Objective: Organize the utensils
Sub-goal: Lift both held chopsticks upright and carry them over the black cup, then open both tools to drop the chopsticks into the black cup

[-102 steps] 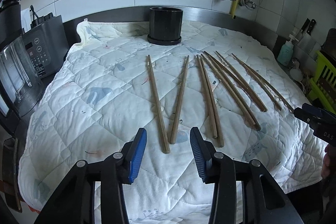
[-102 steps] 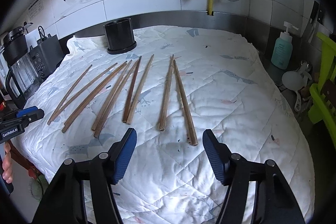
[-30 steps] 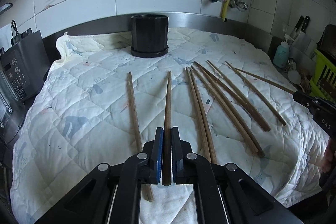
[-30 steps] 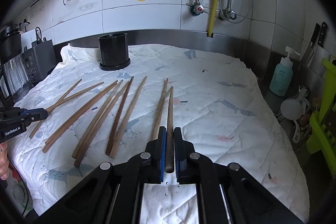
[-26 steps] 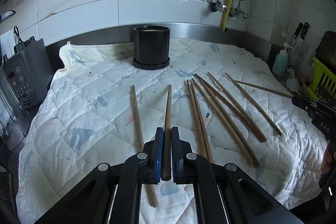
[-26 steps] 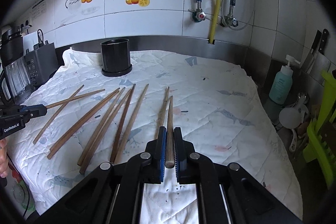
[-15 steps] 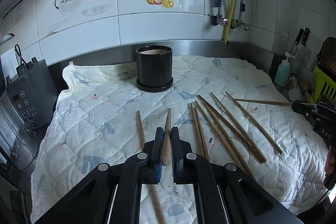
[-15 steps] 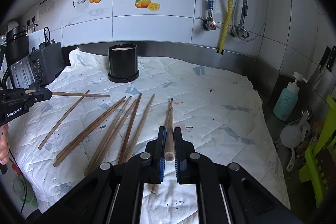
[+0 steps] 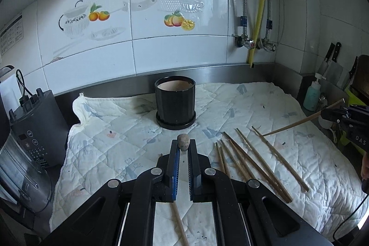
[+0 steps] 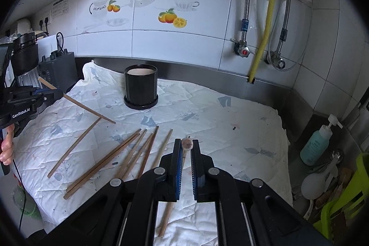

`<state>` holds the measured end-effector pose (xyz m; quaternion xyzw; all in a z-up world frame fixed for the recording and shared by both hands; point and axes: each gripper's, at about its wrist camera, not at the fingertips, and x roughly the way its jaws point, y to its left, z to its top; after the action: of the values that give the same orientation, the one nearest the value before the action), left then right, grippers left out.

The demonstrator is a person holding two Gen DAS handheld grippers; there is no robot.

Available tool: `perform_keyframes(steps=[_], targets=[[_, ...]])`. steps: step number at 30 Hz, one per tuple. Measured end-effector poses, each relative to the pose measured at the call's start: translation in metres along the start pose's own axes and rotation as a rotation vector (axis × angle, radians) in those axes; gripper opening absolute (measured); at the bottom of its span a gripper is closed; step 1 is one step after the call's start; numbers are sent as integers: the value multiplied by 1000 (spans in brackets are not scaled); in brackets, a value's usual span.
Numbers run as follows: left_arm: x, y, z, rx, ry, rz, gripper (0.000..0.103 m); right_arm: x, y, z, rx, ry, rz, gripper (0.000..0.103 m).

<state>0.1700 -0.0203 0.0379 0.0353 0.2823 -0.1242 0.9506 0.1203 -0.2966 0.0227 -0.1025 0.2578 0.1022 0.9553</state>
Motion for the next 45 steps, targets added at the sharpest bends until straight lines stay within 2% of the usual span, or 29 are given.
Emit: perform_keyframes(steps=[9,17,24,34,38,42,45], targets=[[11,12,29,-11,-13,-19,6,2,-7,34,-24,-33,27,9],[23,21,57,-15,-15,-38,6,10,-4,70,-43,-57,86,9],[22,26,104,13,-85,-34,6,28,4,105,-44,-74,140,9],[30,31,187,40,-215,-15,6,57,18,167,-8,-169,189,9],[49,32,202,41,-208,-8,6,71,24,187,20,-212,206,9],[81,40,203,12,-151,-6,6,88,31,201,52,-245,232,9],[103,47,197,-15,-101,-2,6,108,38,205,64,-228,249,9]])
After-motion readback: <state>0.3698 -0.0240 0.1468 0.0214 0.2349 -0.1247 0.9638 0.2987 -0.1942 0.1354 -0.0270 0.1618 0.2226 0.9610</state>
